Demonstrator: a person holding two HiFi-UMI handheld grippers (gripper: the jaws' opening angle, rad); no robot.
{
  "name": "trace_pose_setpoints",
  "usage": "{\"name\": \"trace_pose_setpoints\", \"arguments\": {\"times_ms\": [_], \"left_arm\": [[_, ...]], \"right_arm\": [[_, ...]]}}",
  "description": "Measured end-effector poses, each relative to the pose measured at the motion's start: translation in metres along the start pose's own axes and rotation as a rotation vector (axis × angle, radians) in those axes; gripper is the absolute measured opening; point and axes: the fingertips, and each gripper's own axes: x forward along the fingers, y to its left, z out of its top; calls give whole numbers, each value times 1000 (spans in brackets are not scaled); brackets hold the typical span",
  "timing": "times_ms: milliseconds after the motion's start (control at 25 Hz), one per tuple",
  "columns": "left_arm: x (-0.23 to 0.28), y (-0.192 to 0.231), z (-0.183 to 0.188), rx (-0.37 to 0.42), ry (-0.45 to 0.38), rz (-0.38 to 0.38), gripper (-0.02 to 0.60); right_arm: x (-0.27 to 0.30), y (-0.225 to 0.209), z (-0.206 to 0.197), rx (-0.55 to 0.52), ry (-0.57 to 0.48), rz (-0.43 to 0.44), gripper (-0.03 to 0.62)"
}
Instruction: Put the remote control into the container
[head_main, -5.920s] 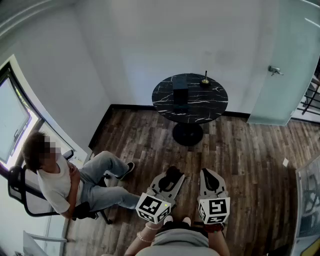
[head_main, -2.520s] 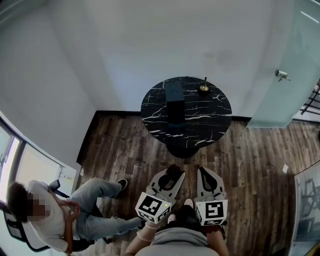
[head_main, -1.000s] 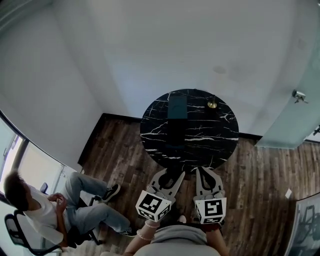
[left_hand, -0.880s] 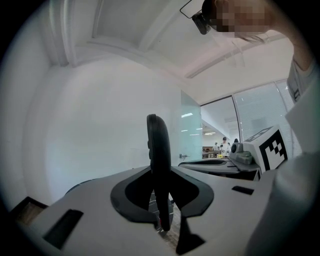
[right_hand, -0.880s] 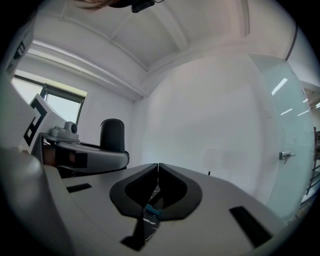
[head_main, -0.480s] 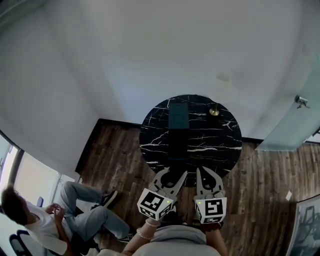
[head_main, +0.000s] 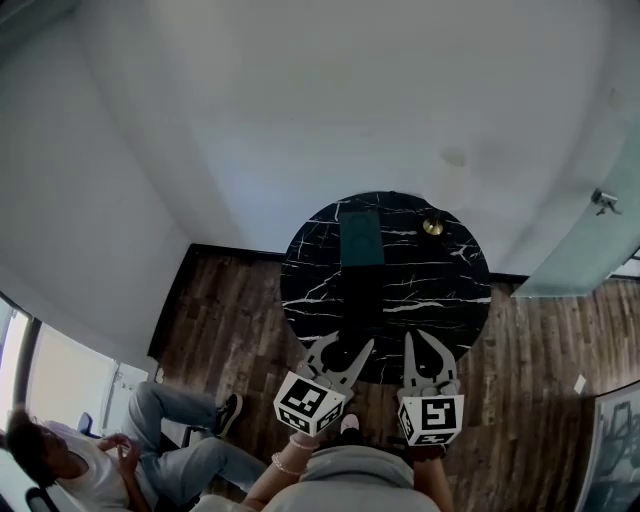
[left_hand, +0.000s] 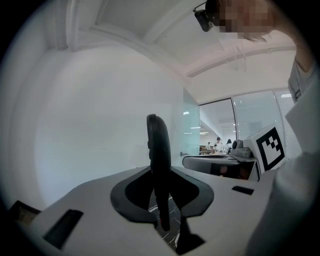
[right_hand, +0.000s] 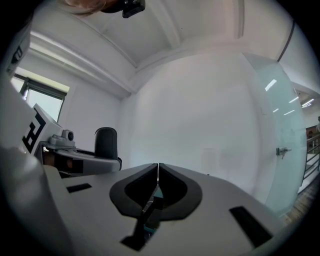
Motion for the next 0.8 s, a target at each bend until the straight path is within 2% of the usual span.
{"name": "trace_pose_setpoints", "arguments": {"times_ms": [440, 800], "left_arm": [[11, 20, -7, -18, 21, -53, 74], [29, 54, -11, -49, 27, 43, 74]], "right_arm": [[20, 7, -11, -4, 54, -20, 14], [64, -13, -6, -22, 42, 39, 14]]}}
